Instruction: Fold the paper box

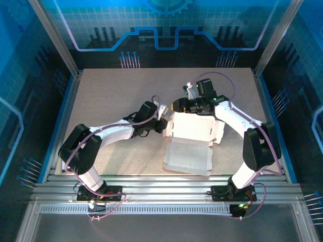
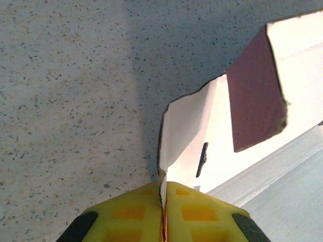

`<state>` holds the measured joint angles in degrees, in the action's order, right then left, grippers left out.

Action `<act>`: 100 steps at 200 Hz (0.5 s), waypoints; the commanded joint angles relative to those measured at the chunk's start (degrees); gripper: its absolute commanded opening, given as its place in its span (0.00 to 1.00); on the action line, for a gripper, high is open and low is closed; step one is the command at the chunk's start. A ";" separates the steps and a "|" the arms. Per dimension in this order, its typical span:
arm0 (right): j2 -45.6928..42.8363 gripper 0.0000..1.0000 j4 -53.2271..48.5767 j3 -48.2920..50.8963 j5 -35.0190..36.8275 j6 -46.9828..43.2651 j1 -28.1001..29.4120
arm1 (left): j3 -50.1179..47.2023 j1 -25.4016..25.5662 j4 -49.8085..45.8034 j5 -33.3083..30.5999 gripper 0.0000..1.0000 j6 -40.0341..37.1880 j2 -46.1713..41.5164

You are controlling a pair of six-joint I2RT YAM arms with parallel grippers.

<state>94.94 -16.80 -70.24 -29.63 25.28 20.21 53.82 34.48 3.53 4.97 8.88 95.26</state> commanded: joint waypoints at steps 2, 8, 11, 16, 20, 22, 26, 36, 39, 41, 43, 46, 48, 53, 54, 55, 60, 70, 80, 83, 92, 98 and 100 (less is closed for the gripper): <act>-0.90 0.55 -2.19 -3.63 -0.70 -0.23 -2.38 | -0.48 0.66 2.78 -3.01 0.13 -0.68 -1.66; -0.70 0.55 -2.83 -4.50 -0.62 -0.52 -2.76 | -0.52 0.68 2.91 -2.86 0.13 -0.91 -1.66; -0.55 0.55 -3.20 -5.01 -0.56 -0.87 -2.94 | -0.59 0.77 3.10 -2.86 0.14 -1.27 -1.62; -0.26 0.55 -4.08 -5.88 -0.25 -1.28 -3.32 | -0.97 0.93 3.92 -2.34 0.13 -2.17 -1.70; 0.07 0.55 -4.68 -6.48 0.13 -1.65 -3.53 | -1.47 1.10 4.79 -2.48 0.13 -2.68 -1.87; 0.21 0.55 -5.03 -6.77 0.17 -1.81 -3.69 | -1.71 1.29 5.27 -2.68 0.13 -2.89 -1.95; 0.53 0.55 -5.59 -7.35 0.33 -2.17 -3.90 | -2.28 1.54 6.28 -3.08 0.13 -3.26 -2.05; 1.32 0.55 -6.63 -8.42 0.44 -2.86 -4.56 | -3.34 2.01 8.53 -3.90 0.10 -3.76 -2.19; 1.49 0.55 -6.92 -8.72 0.45 -3.00 -4.72 | -3.45 2.14 8.79 -4.23 0.10 -3.60 -2.17; 1.59 0.55 -7.11 -8.87 0.51 -3.10 -4.80 | -3.50 2.10 8.91 -4.30 0.10 -3.50 -2.16; 1.68 0.55 -7.24 -8.98 0.57 -3.23 -4.84 | -3.47 2.13 8.96 -4.34 0.10 -3.41 -2.18; 1.78 0.55 -7.42 -9.15 0.68 -3.35 -4.90 | -3.61 2.24 9.09 -4.37 0.10 -3.28 -2.26; 1.82 0.55 -7.52 -9.18 0.84 -3.45 -4.93 | -3.63 2.21 9.25 -4.36 0.10 -3.22 -2.27; 1.98 0.55 -7.88 -9.42 1.02 -3.71 -5.00 | -3.60 2.39 9.52 -4.52 0.10 -3.12 -2.21; 2.04 0.55 -7.94 -9.49 1.08 -3.77 -5.09 | -3.62 2.41 9.63 -4.66 0.10 -3.10 -2.20; 2.07 0.55 -8.01 -9.53 1.12 -3.85 -5.13 | -3.67 2.47 9.73 -4.73 0.10 -3.05 -2.19; 2.25 0.55 -8.37 -9.80 1.36 -4.13 -5.25 | -3.83 2.79 10.14 -5.27 0.09 -3.18 -2.19; 2.61 0.55 -8.85 -10.17 1.80 -4.40 -5.39 | -4.20 3.48 11.40 -6.49 0.09 -3.97 -2.01; 2.64 0.55 -9.13 -10.19 2.54 -4.45 -5.61 | -4.46 4.20 12.19 -7.87 0.08 -4.94 -1.95; 2.63 0.55 -9.06 -10.19 2.73 -4.45 -5.55 | -4.63 4.41 12.48 -8.20 0.07 -5.07 -1.97; 2.49 0.55 -9.31 -10.01 3.83 -4.33 -5.66 | -5.14 4.87 13.89 -9.40 0.02 -4.91 -2.09; 2.53 0.55 -9.46 -9.77 4.55 -4.15 -5.78 | -5.38 4.83 14.94 -9.75 0.00 -4.77 -2.09; 2.47 0.55 -9.48 -9.75 4.86 -4.07 -5.72 | -5.57 4.88 15.26 -9.90 0.00 -4.71 -2.10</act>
<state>96.79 -23.33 -79.15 -27.44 22.20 15.29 49.76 38.26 13.41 -1.19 6.04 94.76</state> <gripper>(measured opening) 0.553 0.045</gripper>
